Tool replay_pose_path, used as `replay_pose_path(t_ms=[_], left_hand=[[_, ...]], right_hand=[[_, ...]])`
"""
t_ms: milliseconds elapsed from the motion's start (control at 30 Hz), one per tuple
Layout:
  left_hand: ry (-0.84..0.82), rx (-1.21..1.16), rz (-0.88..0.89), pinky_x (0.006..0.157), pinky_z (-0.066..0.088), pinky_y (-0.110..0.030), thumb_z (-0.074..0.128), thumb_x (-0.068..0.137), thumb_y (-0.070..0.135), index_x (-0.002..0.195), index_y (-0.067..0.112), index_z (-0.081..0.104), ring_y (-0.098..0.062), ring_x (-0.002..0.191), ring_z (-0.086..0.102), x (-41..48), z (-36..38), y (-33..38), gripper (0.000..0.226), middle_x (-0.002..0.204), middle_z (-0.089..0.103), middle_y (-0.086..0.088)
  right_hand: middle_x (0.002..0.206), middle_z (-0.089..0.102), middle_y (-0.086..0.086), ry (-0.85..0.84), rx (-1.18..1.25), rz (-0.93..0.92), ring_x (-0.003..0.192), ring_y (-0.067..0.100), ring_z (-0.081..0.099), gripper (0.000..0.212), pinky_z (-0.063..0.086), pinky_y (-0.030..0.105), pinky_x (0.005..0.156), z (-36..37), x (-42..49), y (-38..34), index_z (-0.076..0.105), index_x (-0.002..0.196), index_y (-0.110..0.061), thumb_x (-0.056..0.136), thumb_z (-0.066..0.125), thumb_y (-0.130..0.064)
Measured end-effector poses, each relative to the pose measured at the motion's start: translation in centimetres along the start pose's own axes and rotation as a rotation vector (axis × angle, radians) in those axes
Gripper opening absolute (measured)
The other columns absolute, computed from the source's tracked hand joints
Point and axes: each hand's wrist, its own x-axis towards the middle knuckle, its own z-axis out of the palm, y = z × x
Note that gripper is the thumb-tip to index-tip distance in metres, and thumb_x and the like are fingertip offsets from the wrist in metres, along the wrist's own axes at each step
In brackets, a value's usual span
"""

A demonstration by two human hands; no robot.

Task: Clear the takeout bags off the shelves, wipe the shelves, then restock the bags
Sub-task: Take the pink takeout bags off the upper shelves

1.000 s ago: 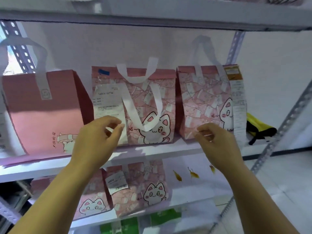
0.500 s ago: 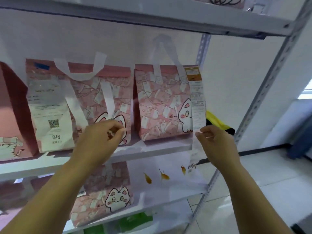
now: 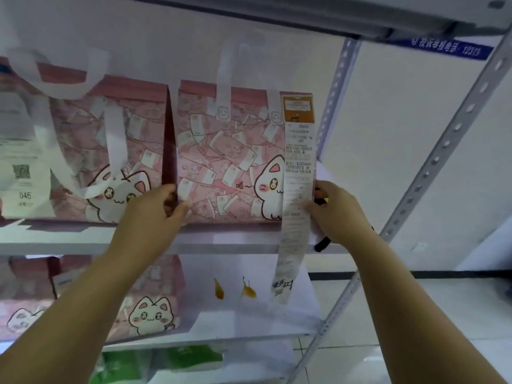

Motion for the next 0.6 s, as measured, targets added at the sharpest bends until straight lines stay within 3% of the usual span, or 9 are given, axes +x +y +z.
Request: replay_pose_path(t_ms=[167, 333, 433, 600], left_hand=[[0.048, 0.038, -0.045, 0.061, 0.038, -0.023, 0.06, 0.089, 0.025, 0.091, 0.011, 0.063, -0.019, 0.075, 0.06, 0.1, 0.4, 0.6, 0.015, 0.081, 0.065, -0.001], [0.084, 0.054, -0.063, 0.058, 0.03, -0.008, 0.062, 0.088, 0.021, 0.096, 0.009, 0.064, -0.013, 0.074, 0.054, -0.1, 0.5, 1.2, 0.014, 0.08, 0.06, 0.003], [0.098, 0.038, -0.068, 0.058, 0.029, -0.005, 0.062, 0.088, 0.02, 0.098, 0.01, 0.065, -0.012, 0.074, 0.054, -0.3, 0.5, 1.5, 0.014, 0.081, 0.06, 0.003], [0.114, -0.018, -0.069, 0.064, 0.037, -0.016, 0.064, 0.086, 0.02, 0.1, 0.011, 0.064, -0.015, 0.077, 0.057, -0.9, 0.3, 2.4, 0.016, 0.083, 0.062, 0.002]], right_hand=[[0.081, 0.066, -0.013, 0.048, 0.078, -0.038, 0.064, 0.0, 0.057, 0.015, 0.038, 0.013, 0.051, 0.1, 1.1, 1.0, 0.063, 0.104, -0.024, 0.091, 0.056, -0.022], [0.073, 0.063, -0.014, 0.074, 0.122, -0.071, 0.052, -0.008, 0.057, 0.007, 0.039, 0.005, 0.046, 0.4, 1.2, 1.6, 0.063, 0.095, -0.022, 0.089, 0.059, -0.021], [0.078, 0.065, -0.01, 0.081, 0.113, -0.067, 0.059, -0.001, 0.059, 0.009, 0.04, 0.012, 0.051, 0.4, 1.2, 1.7, 0.064, 0.097, -0.021, 0.089, 0.059, -0.022], [0.084, 0.068, 0.005, 0.121, 0.164, -0.07, 0.065, 0.019, 0.065, 0.008, 0.055, 0.032, 0.063, 0.0, 0.3, 1.7, 0.064, 0.095, -0.016, 0.09, 0.058, -0.017]])
